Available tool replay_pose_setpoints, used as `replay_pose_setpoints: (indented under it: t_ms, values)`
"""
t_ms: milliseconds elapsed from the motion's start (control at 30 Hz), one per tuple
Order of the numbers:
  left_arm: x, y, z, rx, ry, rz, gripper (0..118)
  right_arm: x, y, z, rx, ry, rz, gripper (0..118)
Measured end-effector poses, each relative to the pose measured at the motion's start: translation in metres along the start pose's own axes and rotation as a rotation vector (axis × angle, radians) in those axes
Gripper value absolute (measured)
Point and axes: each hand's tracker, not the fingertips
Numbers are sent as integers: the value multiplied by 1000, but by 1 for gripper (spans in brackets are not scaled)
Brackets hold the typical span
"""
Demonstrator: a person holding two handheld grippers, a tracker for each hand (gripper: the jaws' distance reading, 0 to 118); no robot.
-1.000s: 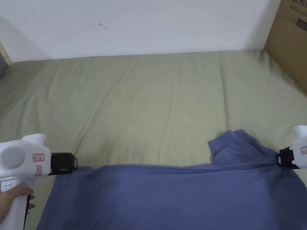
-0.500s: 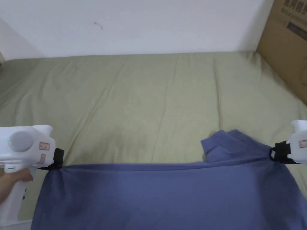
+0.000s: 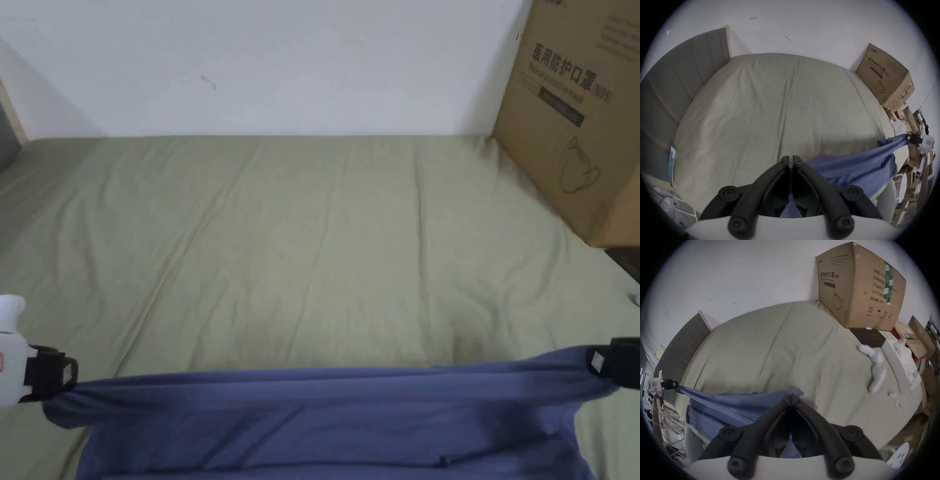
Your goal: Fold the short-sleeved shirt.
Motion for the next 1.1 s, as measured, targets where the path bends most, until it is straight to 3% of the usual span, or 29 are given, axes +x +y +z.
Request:
replay_pose_setpoints:
  t_ms: [67,133,200,267,333,367,400,433,500,533,567,600,633,733,767,800,833,867,900,933,1033,1100]
  values:
    - [-2,-33,6,-33,6,13,0,0,35,-28,-16,-7,-29,0]
    - [-4,-63,7,-74,10,7,0,18,-23,-12,-83,-17,-56,0]
    - [-10,-88,-1,-138,43,-1,0,18,-24,-17,-153,-25,-88,0]
    - [-15,-110,-9,-174,52,26,0,11,-120,-15,-186,-37,-84,0]
    - [-18,-122,-14,-173,37,53,3,6,-132,-20,-199,-48,-91,0]
    - [-18,-125,-16,-174,42,54,9,3,-135,-21,-196,-52,-88,0]
    - [-18,-127,-16,-166,41,63,20,24,-141,-25,-184,-55,-105,4]
    - [-17,-126,-14,-158,40,74,29,25,-140,-25,-177,-46,-125,12]
    - [-15,-123,-11,-159,64,71,34,21,-135,-20,-166,-55,-123,18]
    - [-16,-118,-8,-151,77,63,56,21,-130,-17,-157,-89,-94,51]
    - [-15,-115,-4,-145,79,61,80,18,-125,-13,-151,-113,-71,76]
    - [-15,-112,2,-135,81,61,98,15,-120,-8,-129,-108,-64,85]
    - [-15,-106,11,-114,71,71,109,10,-113,-2,-110,-113,-60,85]
    - [-16,-92,31,-18,-24,155,106,-10,-89,12,-5,-68,-51,85]
    - [-16,-88,36,6,-55,195,102,-31,-84,20,27,-31,-52,84]
    - [-16,-85,38,11,-93,219,90,-45,-79,22,52,-3,-53,81]
    - [-16,-83,38,7,-126,230,54,-59,-74,22,68,17,-51,62]
    - [-17,-86,35,3,-132,234,15,-71,-69,21,77,26,-54,29]
    - [-16,-88,30,-1,-123,240,0,-71,-74,17,62,21,-51,0]
    - [-16,-96,29,-5,-87,244,0,-101,-73,1,72,24,-43,0]
    - [-21,-112,25,-28,-107,284,0,-147,-85,-23,52,54,-26,0]
    - [-31,-119,26,-22,-150,359,0,-155,-96,-47,12,121,-14,0]
